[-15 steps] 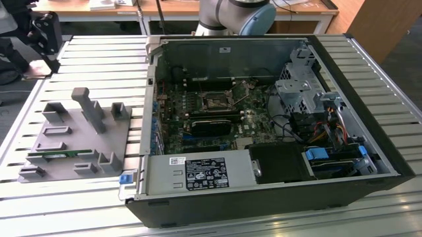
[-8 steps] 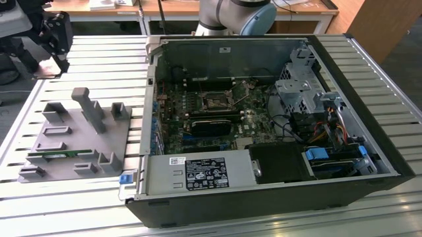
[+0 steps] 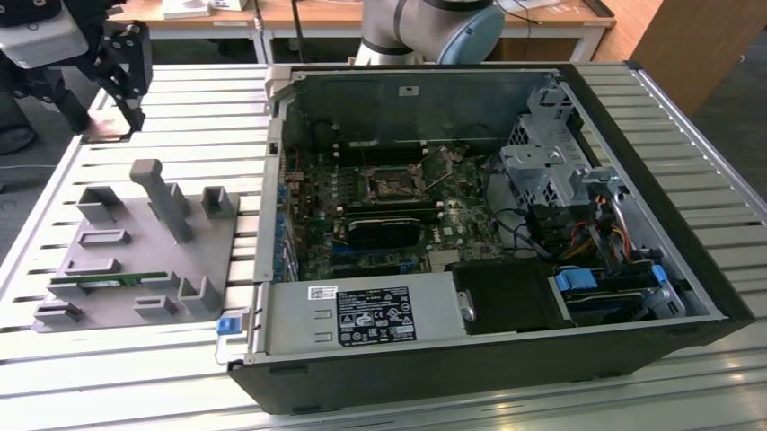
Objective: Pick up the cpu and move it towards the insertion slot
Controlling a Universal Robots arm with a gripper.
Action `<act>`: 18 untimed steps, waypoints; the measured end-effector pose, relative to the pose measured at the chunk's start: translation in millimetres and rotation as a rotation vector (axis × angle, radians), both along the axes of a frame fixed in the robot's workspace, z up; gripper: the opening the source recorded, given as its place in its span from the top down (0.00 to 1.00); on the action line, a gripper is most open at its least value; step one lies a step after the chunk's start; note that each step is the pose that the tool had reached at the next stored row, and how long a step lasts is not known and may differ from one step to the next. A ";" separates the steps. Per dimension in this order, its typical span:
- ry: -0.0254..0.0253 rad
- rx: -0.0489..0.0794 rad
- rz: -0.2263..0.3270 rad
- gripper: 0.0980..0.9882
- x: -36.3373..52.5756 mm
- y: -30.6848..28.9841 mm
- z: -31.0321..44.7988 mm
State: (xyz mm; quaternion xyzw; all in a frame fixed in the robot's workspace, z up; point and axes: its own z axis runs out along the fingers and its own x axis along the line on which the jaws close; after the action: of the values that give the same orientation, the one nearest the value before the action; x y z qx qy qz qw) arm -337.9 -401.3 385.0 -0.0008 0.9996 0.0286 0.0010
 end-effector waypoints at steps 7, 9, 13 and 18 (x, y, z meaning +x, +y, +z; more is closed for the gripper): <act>0.0001 0.000 0.000 0.51 16.0 0.2 0.0; 0.0001 0.000 0.000 0.51 20.3 0.4 0.0; 0.0001 0.000 0.000 0.51 29.0 0.7 0.0; 0.0001 0.000 0.000 0.51 38.3 1.3 0.0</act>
State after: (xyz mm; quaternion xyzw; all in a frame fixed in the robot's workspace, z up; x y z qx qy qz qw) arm -299.6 -400.0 385.0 -0.0008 0.9996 0.0286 0.0009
